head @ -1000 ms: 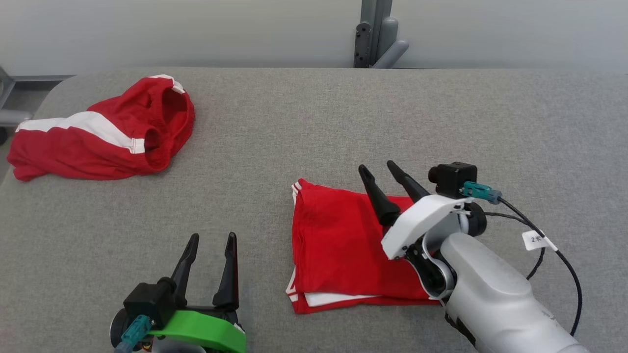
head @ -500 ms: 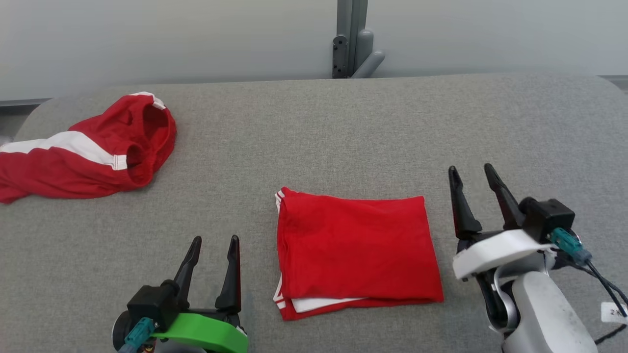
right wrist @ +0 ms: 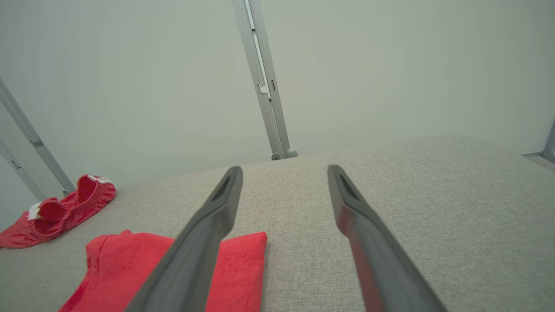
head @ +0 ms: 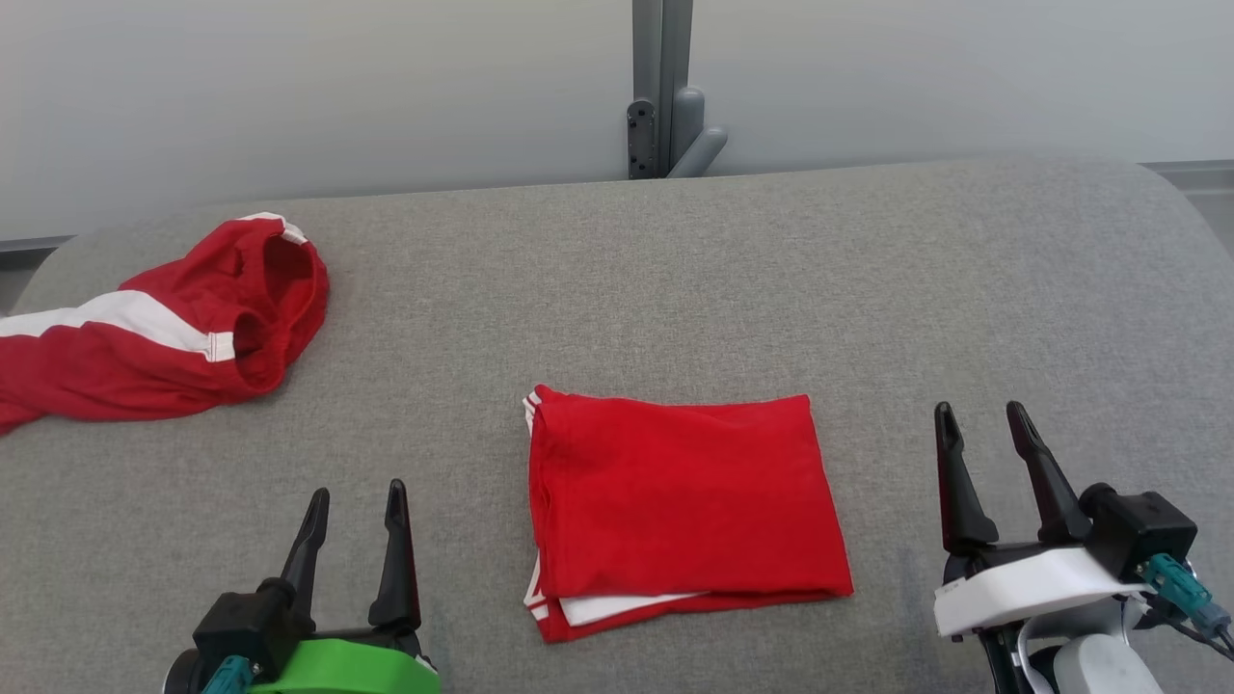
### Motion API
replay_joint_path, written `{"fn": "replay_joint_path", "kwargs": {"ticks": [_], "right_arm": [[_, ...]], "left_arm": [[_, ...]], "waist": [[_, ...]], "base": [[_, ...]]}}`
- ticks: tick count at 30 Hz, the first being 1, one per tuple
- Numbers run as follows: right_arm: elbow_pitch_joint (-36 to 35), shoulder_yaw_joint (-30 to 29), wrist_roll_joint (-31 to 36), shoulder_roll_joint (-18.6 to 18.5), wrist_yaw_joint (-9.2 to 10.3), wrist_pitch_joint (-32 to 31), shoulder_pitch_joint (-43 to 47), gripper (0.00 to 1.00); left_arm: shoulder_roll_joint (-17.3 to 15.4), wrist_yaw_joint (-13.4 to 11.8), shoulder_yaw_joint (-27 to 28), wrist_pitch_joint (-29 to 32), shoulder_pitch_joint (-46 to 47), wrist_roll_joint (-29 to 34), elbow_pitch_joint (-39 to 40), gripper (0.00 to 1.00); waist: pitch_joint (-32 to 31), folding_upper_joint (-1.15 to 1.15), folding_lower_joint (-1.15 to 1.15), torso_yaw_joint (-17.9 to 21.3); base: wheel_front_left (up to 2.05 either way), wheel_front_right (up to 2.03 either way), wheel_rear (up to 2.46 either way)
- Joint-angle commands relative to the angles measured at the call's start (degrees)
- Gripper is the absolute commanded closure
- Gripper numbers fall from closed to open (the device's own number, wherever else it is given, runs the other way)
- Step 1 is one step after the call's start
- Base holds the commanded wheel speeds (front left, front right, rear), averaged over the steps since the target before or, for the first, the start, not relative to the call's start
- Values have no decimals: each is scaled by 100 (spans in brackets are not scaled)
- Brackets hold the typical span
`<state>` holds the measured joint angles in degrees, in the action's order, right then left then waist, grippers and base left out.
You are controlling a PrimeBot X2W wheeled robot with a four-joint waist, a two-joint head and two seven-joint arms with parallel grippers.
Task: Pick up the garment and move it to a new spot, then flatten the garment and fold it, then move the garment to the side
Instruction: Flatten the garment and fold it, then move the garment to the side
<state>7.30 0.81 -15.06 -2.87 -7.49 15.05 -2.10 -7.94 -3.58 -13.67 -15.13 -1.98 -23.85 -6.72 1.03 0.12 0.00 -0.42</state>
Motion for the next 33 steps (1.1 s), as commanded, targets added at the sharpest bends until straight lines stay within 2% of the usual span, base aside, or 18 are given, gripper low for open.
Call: {"fn": "replay_joint_path", "kwargs": {"ticks": [1, 27, 33], "right_arm": [[-36, -13, -35, -5, 0, 16, 118, 0], [115, 48, -41, -4, 0, -15, 121, 0], [166, -4, 159, -6, 0, -200, 7, 0]], "left_arm": [[30, 31, 66, 0, -100, 110, 24, 0], [257, 331, 362, 0, -186, 497, -96, 0], [297, 361, 382, 0, -156, 546, -103, 0]], "waist": [[-18, -12, 0, 0], [-60, -12, 0, -67], [-18, -12, 0, -110]], "base": [[0, 0, 0], [0, 0, 0], [0, 0, 0]]}}
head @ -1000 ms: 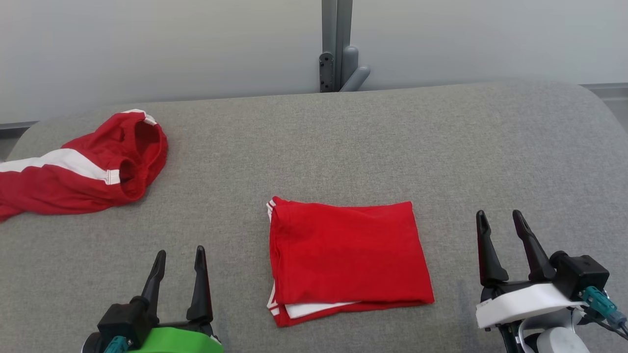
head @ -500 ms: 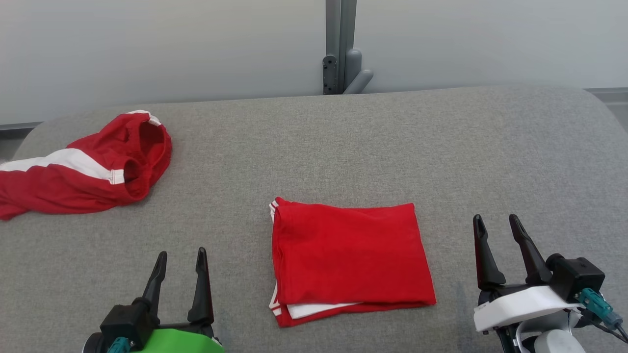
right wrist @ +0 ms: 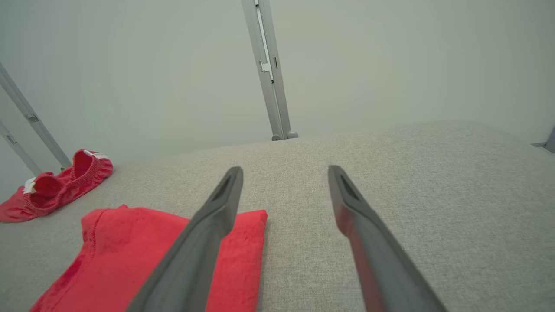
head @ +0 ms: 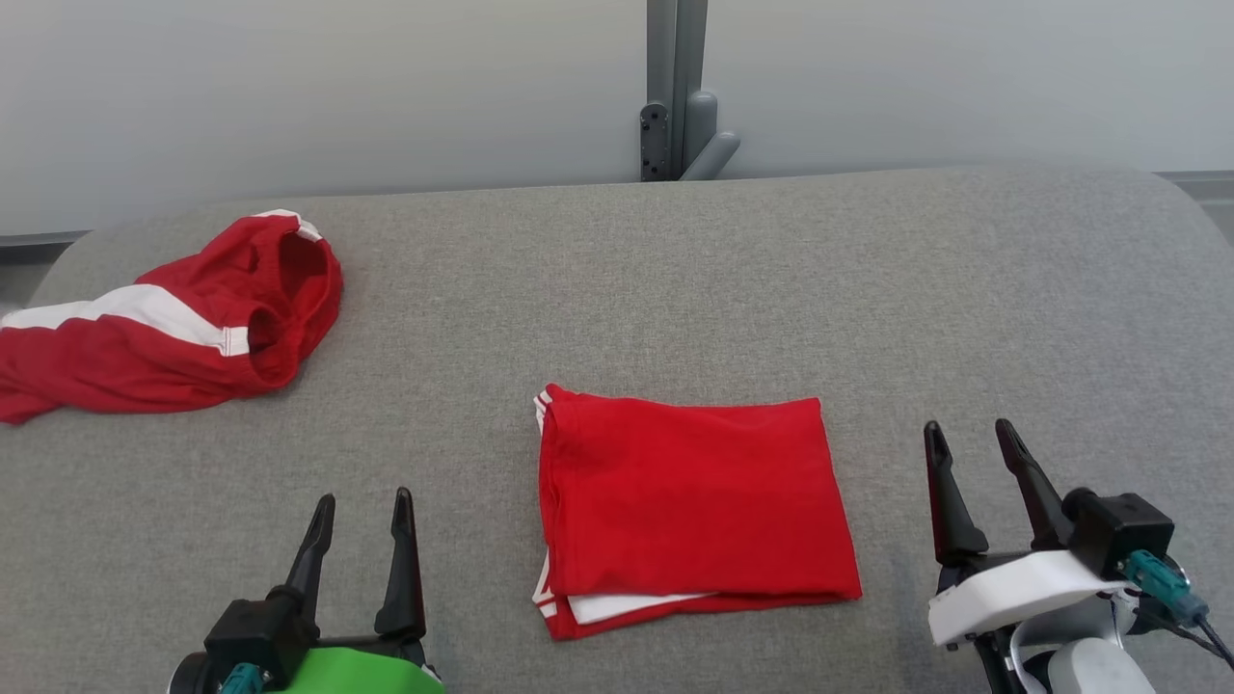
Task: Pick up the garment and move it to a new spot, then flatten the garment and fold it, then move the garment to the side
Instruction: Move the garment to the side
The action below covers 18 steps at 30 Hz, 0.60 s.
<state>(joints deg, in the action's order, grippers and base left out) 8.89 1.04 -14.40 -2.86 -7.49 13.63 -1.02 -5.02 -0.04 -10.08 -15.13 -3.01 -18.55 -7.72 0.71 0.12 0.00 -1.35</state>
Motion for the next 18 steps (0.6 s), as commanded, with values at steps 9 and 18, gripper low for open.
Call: {"fn": "replay_joint_path", "kwargs": {"ticks": [9, 18], "right_arm": [[255, -9, 265, -98, 0, -1167, -538, 0], [918, 435, -692, -572, 0, -2427, -940, 0]], "left_arm": [[64, 70, 35, 0, 60, 86, -20, 0], [117, 127, 46, 0, 203, 124, -52, 0]], "waist": [[155, -12, 0, -165], [395, -12, 0, -369]], "base": [[0, 0, 0], [0, 0, 0]]}}
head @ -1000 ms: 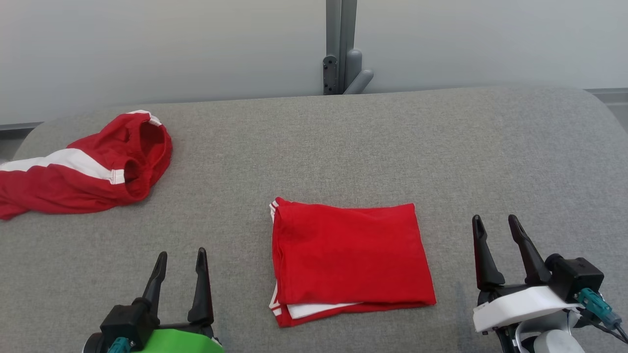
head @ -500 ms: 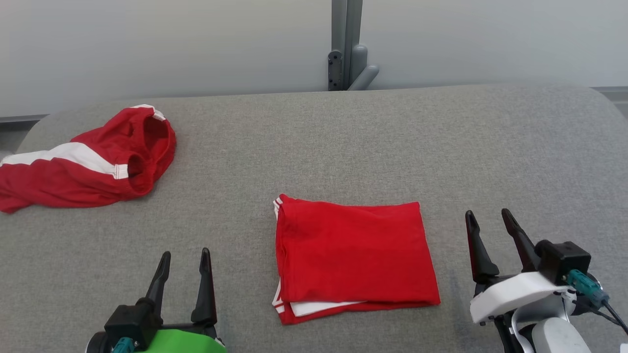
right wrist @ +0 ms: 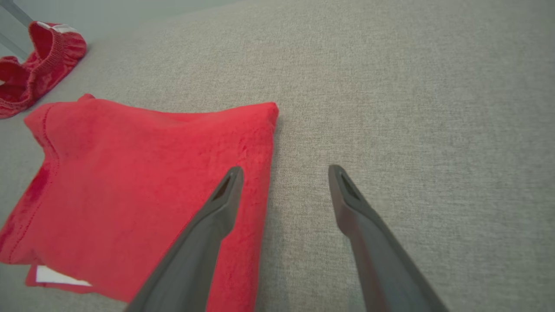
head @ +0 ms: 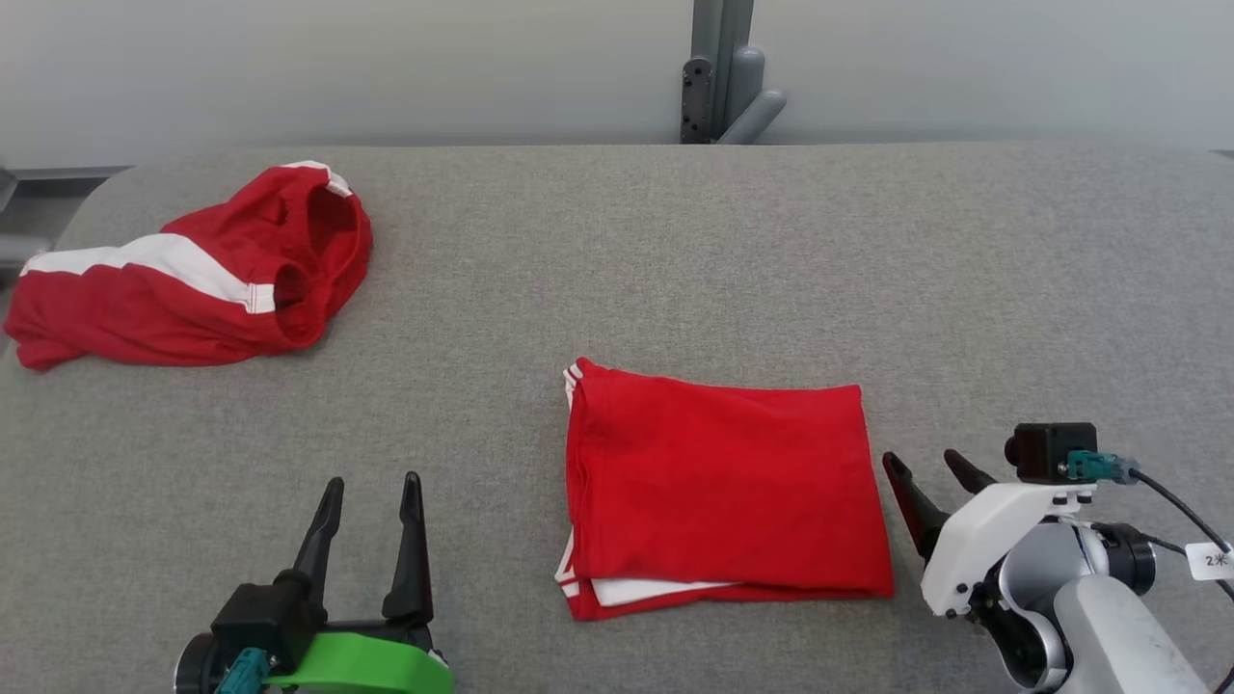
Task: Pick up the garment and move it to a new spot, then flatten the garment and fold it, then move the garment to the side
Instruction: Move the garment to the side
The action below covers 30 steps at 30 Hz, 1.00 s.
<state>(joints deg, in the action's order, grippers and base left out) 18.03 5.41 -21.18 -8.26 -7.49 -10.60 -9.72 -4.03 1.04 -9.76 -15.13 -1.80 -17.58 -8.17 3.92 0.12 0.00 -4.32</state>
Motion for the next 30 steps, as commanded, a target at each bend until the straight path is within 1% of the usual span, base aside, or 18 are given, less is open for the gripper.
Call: {"fn": "replay_joint_path", "kwargs": {"ticks": [1, 6, 11, 17, 19, 20, 21, 22, 23, 24, 28, 30], "right_arm": [[75, 59, -148, -79, 0, -86, -116, 0], [419, 276, -645, -278, 0, -316, -388, 0], [806, 501, -1059, -390, 0, -480, -629, 0], [1109, 805, -1540, -448, 0, -531, -819, 0], [1209, 883, -1623, -471, 0, -490, -880, 44], [1253, 924, -1654, -483, 0, -477, -907, 54], [1299, 964, -1686, -496, 0, -458, -933, 62], [1336, 1000, -1722, -511, 0, -434, -964, 71], [1367, 1037, -1751, -529, 0, -410, -1000, 90], [1382, 1074, -1785, -548, 0, -374, -1036, 100], [1416, 1193, -1904, -657, 0, -253, -1126, 100], [1430, 1216, -1929, -771, 5, -171, -1178, 100]], "left_arm": [[22, 23, 13, 0, 100, 36, -12, 0], [42, 81, 47, 0, 201, 67, -55, 0], [57, 110, 51, 0, 265, 100, -82, 0], [78, 144, 68, 0, 286, 132, -94, 0], [84, 140, 76, 0, 286, 141, -98, 0], [86, 146, 76, 0, 284, 149, -101, 0], [90, 147, 75, 0, 283, 152, -103, 0], [92, 150, 72, 0, 284, 153, -105, 0], [93, 147, 69, 0, 286, 160, -108, 0], [95, 147, 68, 0, 289, 167, -110, 0], [100, 152, 73, 0, 254, 192, -122, 0], [102, 163, 70, 0, 217, 203, -127, 0]], "waist": [[111, -12, 0, -101], [271, -12, 0, -234], [386, -12, 0, -360], [465, -12, 0, -444], [472, -12, 0, -452], [473, -12, 0, -455], [473, -12, 0, -456], [472, -12, 0, -457], [470, -12, 0, -455], [466, -12, 0, -449], [435, -12, 0, -393], [409, -12, 0, -307]], "base": [[0, 0, 0], [0, 0, 0], [0, 0, 0], [0, 0, 0], [0, 0, 0], [0, 0, 0], [0, 0, 0], [0, 0, 0], [0, 0, 0], [0, 0, 0], [0, 0, 0], [0, 0, 0]]}}
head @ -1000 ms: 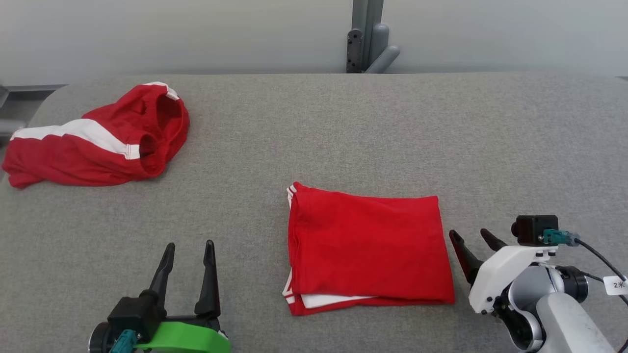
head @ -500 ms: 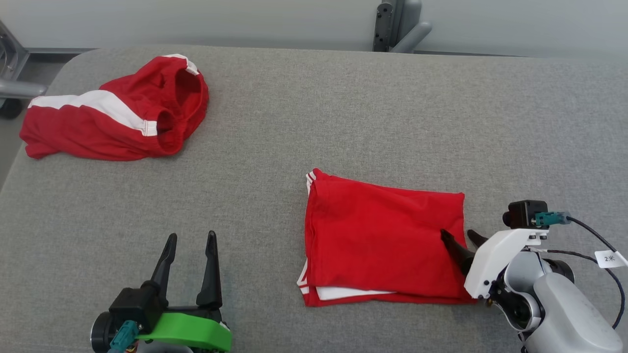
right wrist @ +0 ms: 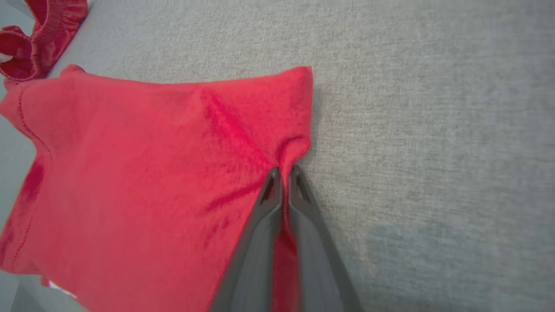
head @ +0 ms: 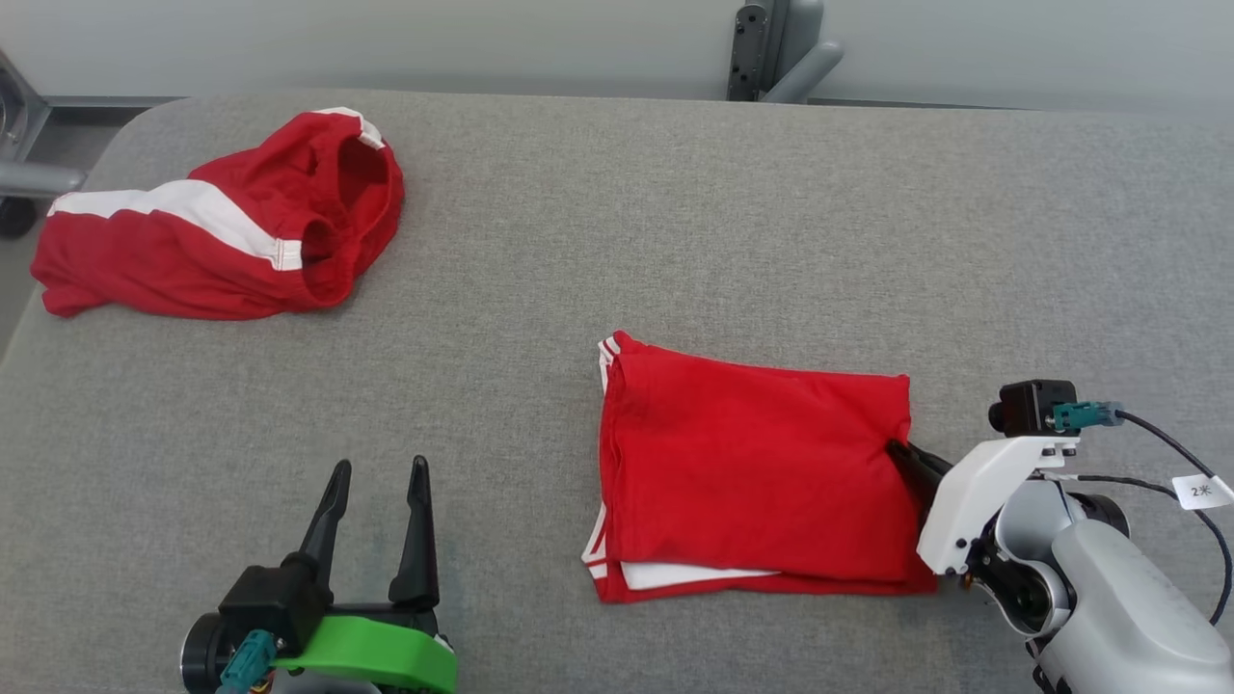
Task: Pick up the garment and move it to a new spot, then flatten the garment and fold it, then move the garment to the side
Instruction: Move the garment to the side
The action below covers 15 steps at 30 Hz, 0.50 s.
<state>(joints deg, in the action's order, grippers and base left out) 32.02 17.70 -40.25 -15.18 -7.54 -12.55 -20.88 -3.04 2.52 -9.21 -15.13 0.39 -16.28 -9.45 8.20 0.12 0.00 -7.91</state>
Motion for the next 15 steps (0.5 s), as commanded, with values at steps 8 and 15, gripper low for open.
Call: {"fn": "replay_joint_path", "kwargs": {"ticks": [8, 15], "right_arm": [[48, -25, 64, -390, 10, 121, -193, 100], [1, -164, 252, -656, 10, 152, -504, 100]], "left_arm": [[6, 53, -39, 0, -22, 85, 49, 0], [8, 102, -141, 0, 108, 133, 108, 0]], "waist": [[-29, -12, 0, 403], [125, -12, 0, 1067]], "base": [[0, 0, 0], [0, 0, 0]]}}
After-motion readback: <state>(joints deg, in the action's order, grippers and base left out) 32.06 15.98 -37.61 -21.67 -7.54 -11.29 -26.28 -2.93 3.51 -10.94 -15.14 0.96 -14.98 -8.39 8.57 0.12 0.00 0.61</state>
